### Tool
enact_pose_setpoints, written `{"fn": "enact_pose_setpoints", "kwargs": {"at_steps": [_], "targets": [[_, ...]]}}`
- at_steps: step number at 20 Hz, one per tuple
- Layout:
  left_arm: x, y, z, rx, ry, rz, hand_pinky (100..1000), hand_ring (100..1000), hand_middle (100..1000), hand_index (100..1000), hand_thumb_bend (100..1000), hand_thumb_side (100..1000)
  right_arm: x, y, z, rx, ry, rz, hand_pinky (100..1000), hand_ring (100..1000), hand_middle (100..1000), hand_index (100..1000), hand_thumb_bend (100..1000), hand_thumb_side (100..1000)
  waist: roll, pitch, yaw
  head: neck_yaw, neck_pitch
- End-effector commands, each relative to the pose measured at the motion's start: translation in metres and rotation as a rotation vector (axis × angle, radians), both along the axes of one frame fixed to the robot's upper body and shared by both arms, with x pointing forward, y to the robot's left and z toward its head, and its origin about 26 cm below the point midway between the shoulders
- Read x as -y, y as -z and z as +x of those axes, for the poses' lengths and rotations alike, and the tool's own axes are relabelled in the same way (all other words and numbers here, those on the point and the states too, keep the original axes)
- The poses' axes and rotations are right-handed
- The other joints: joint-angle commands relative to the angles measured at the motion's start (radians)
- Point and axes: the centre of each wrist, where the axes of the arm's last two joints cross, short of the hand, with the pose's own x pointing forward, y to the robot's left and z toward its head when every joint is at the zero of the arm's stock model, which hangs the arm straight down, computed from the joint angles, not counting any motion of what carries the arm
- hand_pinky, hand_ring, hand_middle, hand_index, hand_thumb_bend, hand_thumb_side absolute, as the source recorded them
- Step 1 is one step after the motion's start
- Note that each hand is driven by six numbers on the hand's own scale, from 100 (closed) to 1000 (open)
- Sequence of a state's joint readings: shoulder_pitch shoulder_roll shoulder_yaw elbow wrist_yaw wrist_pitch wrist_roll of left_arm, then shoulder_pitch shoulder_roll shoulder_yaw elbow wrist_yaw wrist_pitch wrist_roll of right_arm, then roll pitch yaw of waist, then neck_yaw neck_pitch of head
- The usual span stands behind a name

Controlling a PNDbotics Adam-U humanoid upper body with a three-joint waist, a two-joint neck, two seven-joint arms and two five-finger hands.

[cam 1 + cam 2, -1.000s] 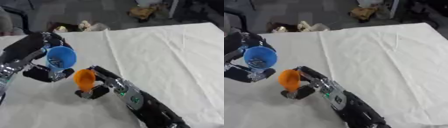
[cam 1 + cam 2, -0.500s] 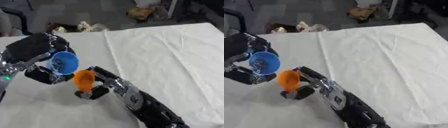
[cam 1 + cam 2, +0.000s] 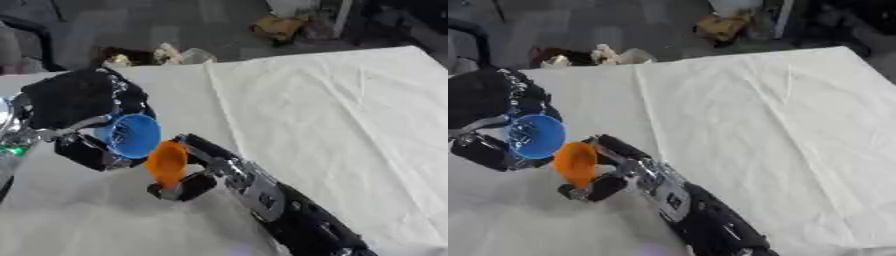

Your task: Pour the contents of one cup into another cup.

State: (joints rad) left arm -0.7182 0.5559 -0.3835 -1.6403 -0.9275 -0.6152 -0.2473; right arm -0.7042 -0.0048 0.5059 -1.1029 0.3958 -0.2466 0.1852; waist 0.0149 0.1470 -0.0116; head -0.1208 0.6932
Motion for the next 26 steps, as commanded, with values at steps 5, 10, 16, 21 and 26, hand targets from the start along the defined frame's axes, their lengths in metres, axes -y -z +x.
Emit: {"fn": "enact_pose_setpoints", "kwargs": {"at_steps": [5, 10, 16, 21, 26], "targets": [[-0.003, -0.019, -0.004, 0.111, 0.006, 0.095, 425, 241, 223, 637, 348, 100, -0.004, -0.009, 0.002, 0.027, -0.016, 0.001, 700, 766, 252, 388, 100, 269, 0.003, -0.020, -0.001, 0.000, -0.004], [-0.002, -0.024, -0.006, 0.169, 0.010, 0.139, 433, 233, 220, 629, 411, 100, -0.004, -0.008, 0.002, 0.026, -0.014, 0.001, 700, 765, 252, 388, 100, 267, 0.004, -0.022, -0.002, -0.001, -0.004], [-0.001, -0.029, -0.009, 0.249, 0.006, 0.182, 436, 224, 217, 623, 474, 100, -0.002, -0.008, 0.002, 0.026, -0.013, 0.002, 700, 765, 252, 387, 100, 266, 0.005, -0.023, -0.002, -0.002, -0.005], [0.003, -0.030, -0.010, 0.309, 0.000, 0.211, 436, 217, 213, 621, 511, 100, -0.002, -0.009, 0.002, 0.027, -0.016, 0.003, 700, 766, 251, 387, 100, 265, 0.006, -0.023, -0.003, -0.004, -0.005], [0.007, -0.028, -0.009, 0.347, -0.003, 0.229, 431, 209, 209, 619, 531, 100, -0.002, -0.009, 0.002, 0.026, -0.017, 0.002, 700, 766, 251, 388, 100, 266, 0.005, -0.023, -0.003, -0.006, -0.004]]}}
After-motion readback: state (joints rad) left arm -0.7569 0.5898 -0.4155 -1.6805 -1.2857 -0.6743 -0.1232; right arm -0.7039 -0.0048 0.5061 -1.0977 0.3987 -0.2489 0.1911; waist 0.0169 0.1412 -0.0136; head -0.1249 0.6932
